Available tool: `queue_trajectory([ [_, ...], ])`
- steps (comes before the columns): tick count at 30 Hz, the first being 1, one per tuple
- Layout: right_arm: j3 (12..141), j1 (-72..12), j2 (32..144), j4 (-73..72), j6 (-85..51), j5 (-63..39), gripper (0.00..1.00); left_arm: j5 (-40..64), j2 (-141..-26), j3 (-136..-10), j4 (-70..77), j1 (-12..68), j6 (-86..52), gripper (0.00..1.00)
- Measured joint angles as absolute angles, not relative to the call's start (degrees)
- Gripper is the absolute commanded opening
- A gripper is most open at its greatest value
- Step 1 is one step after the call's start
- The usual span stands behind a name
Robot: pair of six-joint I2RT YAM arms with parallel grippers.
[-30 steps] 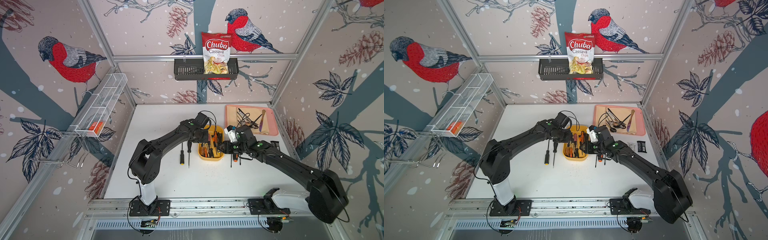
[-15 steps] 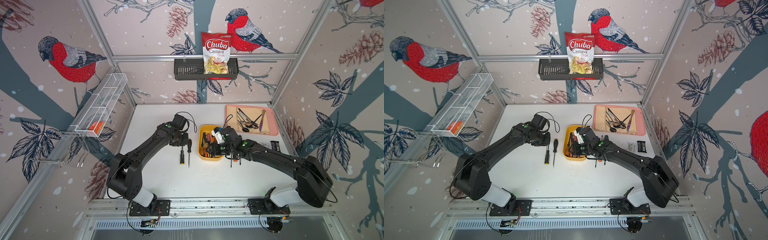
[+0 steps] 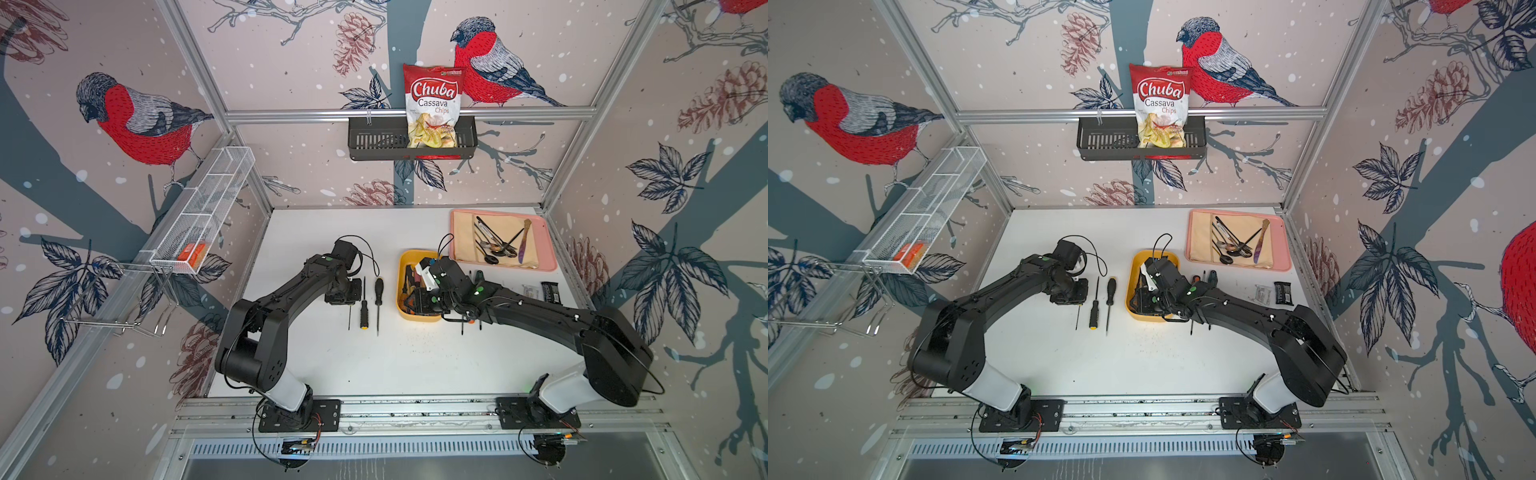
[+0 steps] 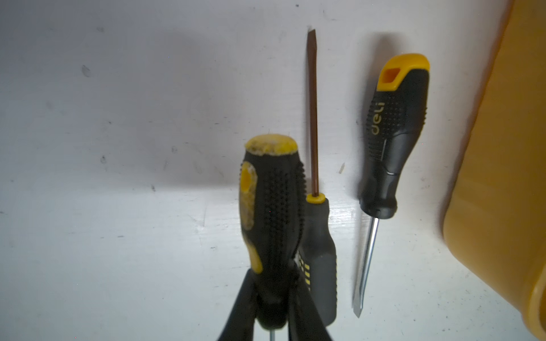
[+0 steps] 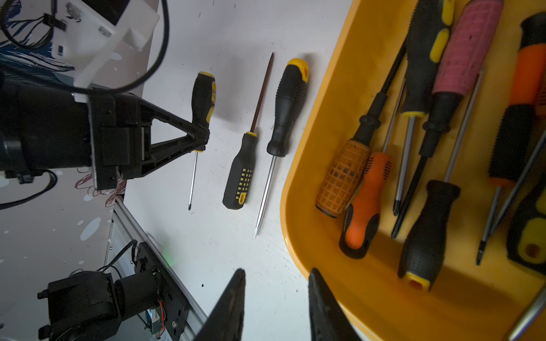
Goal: Take out the screwdriver from the storage box
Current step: Place the screwdriver at the center of the board.
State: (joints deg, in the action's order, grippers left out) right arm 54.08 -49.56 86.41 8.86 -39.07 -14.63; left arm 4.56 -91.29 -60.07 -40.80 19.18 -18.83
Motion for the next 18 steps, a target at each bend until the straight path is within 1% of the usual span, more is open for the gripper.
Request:
queue_trajectory([
  [10, 54.1, -49.8, 87.1, 8.9, -39.1, -13.6, 0.36, 7.0, -95.3, -57.9, -36.7, 18.9, -18.5, 0.12],
  [14, 54.4, -49.7, 87.3, 9.1, -39.1, -13.5, 0.36, 7.4, -96.0, -57.6, -35.9, 18.9, -18.9, 0.14],
  [18, 54.7, -49.4, 87.3, 9.3, -39.1, -13.5, 0.37, 7.5, -96.3, -56.3, -34.6, 18.9, -19.4, 0.21],
])
